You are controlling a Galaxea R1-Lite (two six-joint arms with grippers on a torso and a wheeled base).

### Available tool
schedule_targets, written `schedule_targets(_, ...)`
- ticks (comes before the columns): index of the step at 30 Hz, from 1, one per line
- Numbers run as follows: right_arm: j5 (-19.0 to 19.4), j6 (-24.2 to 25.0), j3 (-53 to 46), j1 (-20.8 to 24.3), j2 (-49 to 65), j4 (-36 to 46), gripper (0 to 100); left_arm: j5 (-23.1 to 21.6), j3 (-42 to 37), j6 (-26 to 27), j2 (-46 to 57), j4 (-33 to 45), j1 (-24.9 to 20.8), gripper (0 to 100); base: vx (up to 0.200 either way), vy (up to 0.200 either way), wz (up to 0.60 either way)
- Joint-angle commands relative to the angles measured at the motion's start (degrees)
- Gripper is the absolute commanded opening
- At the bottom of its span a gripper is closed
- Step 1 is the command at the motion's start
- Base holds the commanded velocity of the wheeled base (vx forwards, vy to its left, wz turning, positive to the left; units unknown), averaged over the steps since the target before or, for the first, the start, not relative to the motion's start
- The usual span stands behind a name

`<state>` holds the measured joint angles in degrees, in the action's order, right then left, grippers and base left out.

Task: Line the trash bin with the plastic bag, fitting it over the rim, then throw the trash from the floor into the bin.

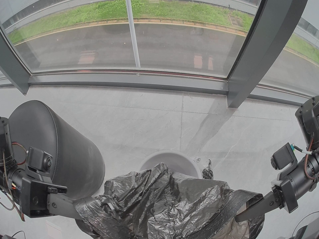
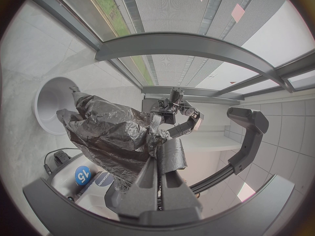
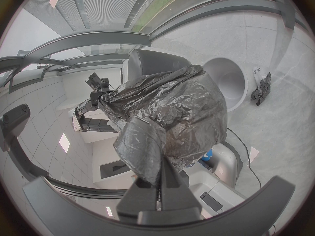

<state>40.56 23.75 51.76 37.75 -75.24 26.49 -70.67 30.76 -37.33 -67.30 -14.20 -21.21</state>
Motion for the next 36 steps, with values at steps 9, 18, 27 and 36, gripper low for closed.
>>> schedule_targets(9,0.66,-0.46,-1.66,-5.85,-2.1,0.84,0,-0.17,0.18,0.06,-13.73,-5.75,-1.9,0,0.0,0.0,0.0)
schedule_targets(18,4.27,-0.98,-4.92,-7.08,-5.36,-1.27,0,-0.17,-0.52,-0.11,-18.48,-8.83,-4.28,0,0.0,0.0,0.0)
schedule_targets(27,4.18,-1.95,-6.23,-8.05,-13.44,-5.75,0,-0.08,-0.79,0.33,-22.08,-8.91,-4.1,0,0.0,0.0,0.0)
schedule_targets(36,4.0,-2.13,-6.41,-9.37,-20.82,-12.34,0,0.0,-0.52,0.5,-26.74,-10.41,-2.78,0,0.0,0.0,0.0)
